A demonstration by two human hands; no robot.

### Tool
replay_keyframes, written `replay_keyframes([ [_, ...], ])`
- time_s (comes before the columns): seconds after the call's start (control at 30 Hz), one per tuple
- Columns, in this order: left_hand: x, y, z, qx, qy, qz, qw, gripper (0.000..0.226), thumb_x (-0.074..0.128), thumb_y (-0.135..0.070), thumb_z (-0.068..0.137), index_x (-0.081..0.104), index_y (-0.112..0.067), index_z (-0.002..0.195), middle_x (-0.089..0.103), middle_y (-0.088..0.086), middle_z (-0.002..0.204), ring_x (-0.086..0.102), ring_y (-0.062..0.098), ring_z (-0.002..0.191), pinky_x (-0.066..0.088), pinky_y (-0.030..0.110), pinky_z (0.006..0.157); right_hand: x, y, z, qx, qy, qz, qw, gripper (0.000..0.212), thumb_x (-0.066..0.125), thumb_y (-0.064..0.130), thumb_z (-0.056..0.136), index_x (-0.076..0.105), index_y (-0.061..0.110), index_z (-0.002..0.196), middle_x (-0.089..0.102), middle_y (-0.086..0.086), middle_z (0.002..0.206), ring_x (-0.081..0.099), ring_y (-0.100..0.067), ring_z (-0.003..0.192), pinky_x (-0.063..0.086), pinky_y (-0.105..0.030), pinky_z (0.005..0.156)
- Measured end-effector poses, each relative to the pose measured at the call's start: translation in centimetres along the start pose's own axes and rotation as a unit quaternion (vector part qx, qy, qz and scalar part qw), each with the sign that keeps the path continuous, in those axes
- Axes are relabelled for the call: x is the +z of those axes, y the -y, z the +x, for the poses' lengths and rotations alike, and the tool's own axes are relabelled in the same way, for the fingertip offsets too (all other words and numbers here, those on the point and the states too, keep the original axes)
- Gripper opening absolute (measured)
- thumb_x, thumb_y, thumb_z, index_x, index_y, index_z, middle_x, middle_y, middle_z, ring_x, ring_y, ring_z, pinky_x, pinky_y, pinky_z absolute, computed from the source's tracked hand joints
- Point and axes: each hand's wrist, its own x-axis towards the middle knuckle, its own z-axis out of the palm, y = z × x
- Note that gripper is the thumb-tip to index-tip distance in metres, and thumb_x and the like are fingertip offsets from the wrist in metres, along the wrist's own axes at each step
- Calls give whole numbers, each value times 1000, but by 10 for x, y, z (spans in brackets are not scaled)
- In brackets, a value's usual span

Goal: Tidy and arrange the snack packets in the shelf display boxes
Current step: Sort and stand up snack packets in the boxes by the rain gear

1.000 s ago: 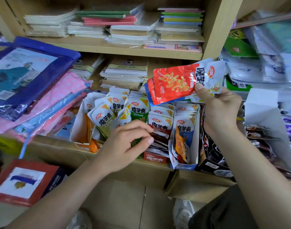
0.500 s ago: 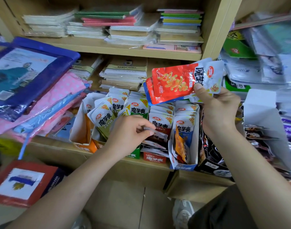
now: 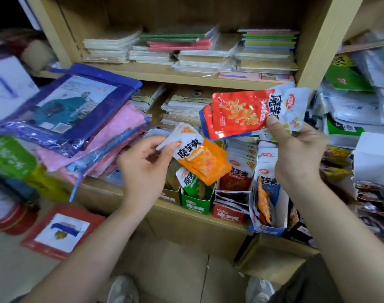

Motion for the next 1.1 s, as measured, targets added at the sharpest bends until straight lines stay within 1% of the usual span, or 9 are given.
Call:
replay_keyframes([
  [0.2, -71, 7, 29, -56, -148, -38, 987, 14, 75, -18, 91, 68, -29, 90, 75, -19, 77, 72, 4, 69, 60, 35, 66, 22, 2, -11, -2, 14, 16, 1000, 11, 75, 6, 87, 78, 16, 84, 77, 7, 90, 69, -11, 87, 54, -27, 78],
  [0.3, -92, 13, 32, -63, -168, -22, 983, 17, 75, -15, 91, 67, -30, 89, 74, -22, 79, 72, 4, 76, 61, 47, 81, 32, 0, -14, 4, 14, 9, 1000, 8, 75, 6, 88, 76, 14, 86, 76, 12, 86, 67, -5, 82, 52, -23, 76],
  [0.43, -112, 30, 34, -79, -193, 9, 978, 19, 77, -20, 88, 70, -37, 84, 75, -19, 78, 74, 12, 75, 61, 52, 78, 45, -6, -20, 20, 21, 4, 1000, 7, 75, 7, 87, 76, 13, 91, 77, 9, 91, 69, -11, 88, 53, -25, 78],
  [0.6, -111, 45, 34, -75, -134, 85, 985, 11, 75, -13, 89, 71, -23, 92, 73, -4, 76, 69, -2, 61, 59, 28, 59, 55, -7, -29, 12, 24, -53, 998, 9, 73, 8, 89, 73, 4, 97, 72, 25, 72, 65, 7, 70, 48, -11, 65],
  [0.73, -106, 73, 36, -78, -44, 191, 977, 4, 74, -24, 82, 73, -22, 84, 73, -10, 72, 71, 11, 66, 57, 43, 65, 57, -8, -31, 10, 34, -66, 997, 12, 73, 9, 89, 71, 4, 99, 70, 26, 68, 63, 9, 66, 46, -8, 62],
  [0.83, -95, 85, 37, -93, -20, 209, 973, 16, 79, -29, 77, 76, -20, 90, 74, -4, 76, 71, 14, 70, 58, 42, 71, 55, -11, -29, 11, 40, -41, 998, 24, 78, 17, 84, 72, -5, 91, 70, 10, 79, 62, -10, 78, 49, -21, 69],
  [0.97, -76, 83, 42, -170, 2, 60, 984, 54, 87, -21, 78, 65, -17, 127, 69, -1, 115, 70, 14, 96, 57, 21, 81, 50, -9, -25, 10, 45, -33, 998, 5, 74, 10, 88, 75, 14, 91, 76, 15, 90, 69, -7, 87, 53, -21, 77],
  [1.03, -70, 76, 42, -143, -8, 67, 987, 49, 82, -17, 84, 63, -17, 129, 65, -2, 123, 67, 7, 101, 52, 11, 81, 46, -8, -22, 9, 39, -30, 999, 9, 73, 7, 89, 75, 15, 93, 77, 15, 90, 69, -6, 88, 53, -20, 78],
  [1.1, -63, 63, 35, -73, -2, 120, 990, 39, 79, -20, 86, 67, -20, 123, 66, -6, 120, 63, 5, 103, 53, 19, 86, 41, -7, -19, 6, 27, -24, 999, 10, 75, 8, 88, 76, 17, 88, 77, 11, 91, 68, -11, 88, 53, -25, 80],
])
